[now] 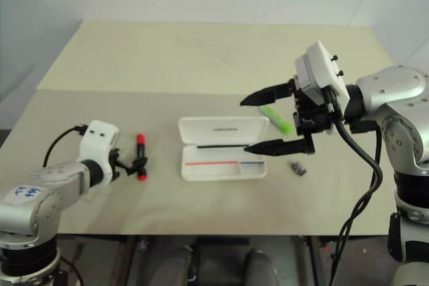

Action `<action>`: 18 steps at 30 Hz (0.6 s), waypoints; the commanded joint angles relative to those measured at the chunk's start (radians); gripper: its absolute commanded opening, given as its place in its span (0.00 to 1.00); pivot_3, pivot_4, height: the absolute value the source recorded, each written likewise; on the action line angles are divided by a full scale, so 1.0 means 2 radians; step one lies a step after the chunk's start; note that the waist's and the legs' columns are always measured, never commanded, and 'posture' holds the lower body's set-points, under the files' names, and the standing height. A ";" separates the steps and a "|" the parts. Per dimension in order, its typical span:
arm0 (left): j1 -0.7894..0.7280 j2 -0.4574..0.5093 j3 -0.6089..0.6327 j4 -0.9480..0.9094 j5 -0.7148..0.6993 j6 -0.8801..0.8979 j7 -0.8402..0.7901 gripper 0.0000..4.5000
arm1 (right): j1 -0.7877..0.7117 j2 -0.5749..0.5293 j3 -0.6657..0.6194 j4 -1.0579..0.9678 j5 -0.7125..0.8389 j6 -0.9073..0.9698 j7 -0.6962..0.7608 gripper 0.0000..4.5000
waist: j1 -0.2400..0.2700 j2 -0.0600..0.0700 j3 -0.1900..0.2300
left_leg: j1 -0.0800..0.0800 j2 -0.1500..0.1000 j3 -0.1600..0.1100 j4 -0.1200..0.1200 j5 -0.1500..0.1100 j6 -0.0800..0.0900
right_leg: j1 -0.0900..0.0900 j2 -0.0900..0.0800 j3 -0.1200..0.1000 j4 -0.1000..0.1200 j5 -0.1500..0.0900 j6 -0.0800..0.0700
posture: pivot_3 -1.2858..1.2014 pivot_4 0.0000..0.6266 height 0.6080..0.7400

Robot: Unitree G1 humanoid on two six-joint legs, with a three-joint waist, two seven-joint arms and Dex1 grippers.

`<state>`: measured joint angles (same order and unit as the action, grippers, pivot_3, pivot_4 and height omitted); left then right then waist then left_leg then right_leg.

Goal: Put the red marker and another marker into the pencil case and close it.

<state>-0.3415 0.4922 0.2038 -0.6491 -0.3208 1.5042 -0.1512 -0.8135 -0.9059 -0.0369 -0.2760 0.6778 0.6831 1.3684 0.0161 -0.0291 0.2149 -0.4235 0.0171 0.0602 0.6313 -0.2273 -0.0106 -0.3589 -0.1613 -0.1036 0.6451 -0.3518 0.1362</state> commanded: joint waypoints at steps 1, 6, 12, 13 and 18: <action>-0.018 -0.023 -0.011 0.007 0.012 -0.019 0.013 0.99 | -0.008 0.000 0.003 -0.021 0.004 -0.006 -0.004 1.00 | 0.003 0.000 0.000 | 0.000 0.000 0.000 0.000 0.000 0.000 | 0.000 0.000 0.000 0.000 0.000 0.000 | 0.52 0.24 1.00; -0.030 -0.032 -0.020 0.029 0.024 -0.027 0.023 0.99 | -0.013 0.002 0.013 -0.022 0.002 -0.008 -0.007 1.00 | 0.004 0.000 0.000 | 0.000 0.000 0.000 0.000 0.000 0.000 | 0.000 0.000 0.000 -0.001 0.000 0.000 | 0.52 0.24 1.00; -0.008 -0.065 -0.024 0.067 0.043 -0.050 0.043 0.99 | -0.018 0.001 0.015 -0.021 -0.001 -0.006 -0.009 1.00 | 0.004 0.000 0.000 | 0.000 0.000 0.000 0.000 0.000 0.000 | 0.000 0.000 0.000 -0.001 0.000 0.000 | 0.52 0.24 1.00; -0.001 -0.071 -0.025 0.074 0.045 -0.057 0.045 0.99 | -0.019 0.001 0.016 -0.021 -0.001 -0.005 -0.010 1.00 | 0.004 0.000 0.000 | 0.000 0.000 0.000 0.000 0.000 0.000 | 0.000 0.000 0.000 -0.001 0.000 0.000 | 0.52 0.24 1.00; 0.001 -0.098 -0.038 0.109 0.053 -0.095 0.048 0.82 | -0.020 -0.001 0.015 -0.021 -0.001 -0.005 -0.009 1.00 | 0.007 0.003 -0.002 | 0.001 0.000 0.000 0.000 0.000 0.000 | 0.001 0.000 0.000 -0.001 0.000 0.000 | 0.52 0.24 1.00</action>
<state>-0.3584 0.3147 0.1557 -0.4893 -0.2233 1.3172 -0.0533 -0.8357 -0.8957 0.0041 -0.2888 0.6691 0.6782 1.3542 0.0305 -0.0240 0.2105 -0.4211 0.0164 0.0603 0.6323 -0.2273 -0.0106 -0.3569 -0.1624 -0.1038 0.6434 -0.3518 0.1362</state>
